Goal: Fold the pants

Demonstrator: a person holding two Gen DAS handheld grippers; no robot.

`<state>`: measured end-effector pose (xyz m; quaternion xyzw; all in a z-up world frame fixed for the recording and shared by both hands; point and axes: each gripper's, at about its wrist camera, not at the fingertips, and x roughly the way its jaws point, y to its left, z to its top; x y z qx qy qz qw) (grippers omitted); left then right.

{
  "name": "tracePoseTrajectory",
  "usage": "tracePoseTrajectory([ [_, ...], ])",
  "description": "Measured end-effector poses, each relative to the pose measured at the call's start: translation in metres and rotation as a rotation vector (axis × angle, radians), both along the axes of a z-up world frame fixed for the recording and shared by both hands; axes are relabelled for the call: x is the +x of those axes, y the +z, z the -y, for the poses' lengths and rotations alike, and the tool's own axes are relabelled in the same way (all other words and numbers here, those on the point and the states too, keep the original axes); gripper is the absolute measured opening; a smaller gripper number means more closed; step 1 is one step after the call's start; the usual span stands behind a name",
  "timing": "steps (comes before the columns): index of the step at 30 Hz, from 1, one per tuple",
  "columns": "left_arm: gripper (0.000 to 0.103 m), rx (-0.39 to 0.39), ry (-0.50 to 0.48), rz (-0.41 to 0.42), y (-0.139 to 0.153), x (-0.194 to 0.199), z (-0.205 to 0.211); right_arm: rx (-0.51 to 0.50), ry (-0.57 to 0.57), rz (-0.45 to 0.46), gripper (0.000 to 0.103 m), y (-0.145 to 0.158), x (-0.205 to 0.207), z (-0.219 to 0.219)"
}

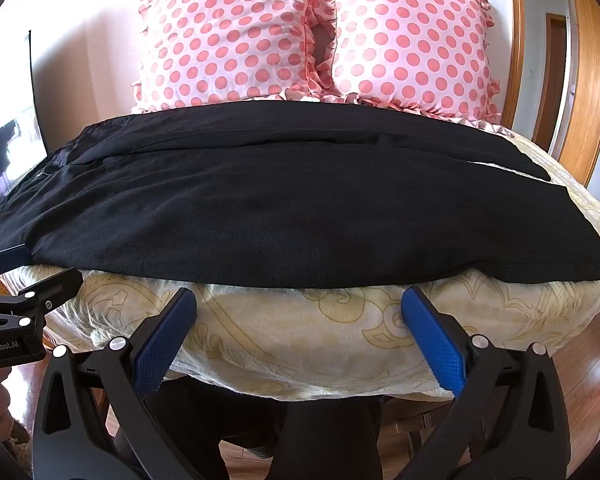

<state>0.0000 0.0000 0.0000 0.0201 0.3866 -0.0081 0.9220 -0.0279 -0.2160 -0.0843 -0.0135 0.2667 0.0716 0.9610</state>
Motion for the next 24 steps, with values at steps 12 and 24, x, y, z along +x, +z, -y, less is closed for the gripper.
tracePoseTrajectory([
  [12, 0.101, -0.002, 0.001, 0.001, 0.0, 0.0, -0.0001, -0.001, 0.0, -0.001, 0.102, 0.0, 0.0004, -0.0004],
  [24, 0.101, -0.004, 0.003, 0.004, -0.0005, 0.0012, 0.0012, -0.001, 0.0, -0.003, 0.102, 0.0, 0.0008, -0.0007],
])
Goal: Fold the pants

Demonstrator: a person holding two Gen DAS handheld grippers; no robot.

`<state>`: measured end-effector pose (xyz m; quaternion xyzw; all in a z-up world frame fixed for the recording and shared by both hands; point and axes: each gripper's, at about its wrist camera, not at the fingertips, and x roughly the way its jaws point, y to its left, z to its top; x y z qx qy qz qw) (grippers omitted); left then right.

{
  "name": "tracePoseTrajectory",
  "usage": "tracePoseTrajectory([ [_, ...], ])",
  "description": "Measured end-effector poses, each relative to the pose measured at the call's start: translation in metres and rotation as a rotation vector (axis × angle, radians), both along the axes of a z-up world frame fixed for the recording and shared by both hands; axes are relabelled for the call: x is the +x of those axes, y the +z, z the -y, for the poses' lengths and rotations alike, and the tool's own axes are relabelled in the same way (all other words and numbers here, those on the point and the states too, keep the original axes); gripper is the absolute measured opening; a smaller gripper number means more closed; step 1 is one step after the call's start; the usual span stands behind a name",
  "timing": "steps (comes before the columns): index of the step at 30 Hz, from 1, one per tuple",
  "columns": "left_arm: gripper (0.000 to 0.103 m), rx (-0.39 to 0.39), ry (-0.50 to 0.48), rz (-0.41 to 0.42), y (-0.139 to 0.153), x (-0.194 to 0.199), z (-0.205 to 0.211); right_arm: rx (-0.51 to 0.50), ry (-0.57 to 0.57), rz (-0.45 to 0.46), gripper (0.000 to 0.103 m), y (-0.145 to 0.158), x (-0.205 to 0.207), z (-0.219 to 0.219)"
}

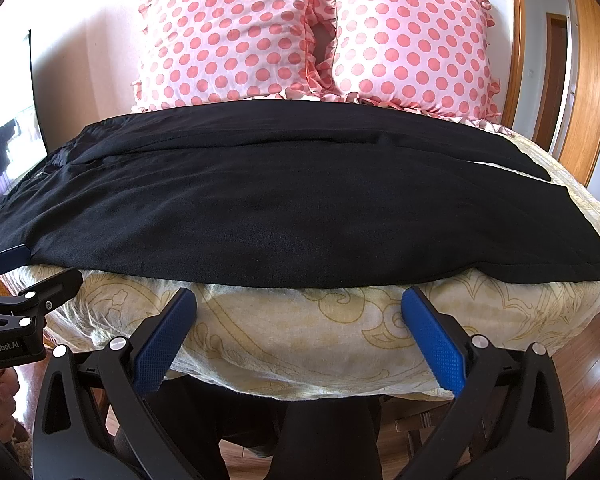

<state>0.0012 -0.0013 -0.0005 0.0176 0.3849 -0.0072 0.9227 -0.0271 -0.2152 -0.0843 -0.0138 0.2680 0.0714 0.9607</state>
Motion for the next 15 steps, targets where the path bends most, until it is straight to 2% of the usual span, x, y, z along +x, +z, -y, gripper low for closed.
tracePoseTrajectory([
  [15, 0.101, -0.001, 0.001, 0.001, 0.0005, 0.0001, 0.001, 0.0, 0.0, -0.001, 0.102, -0.0001, 0.0003, -0.0002],
])
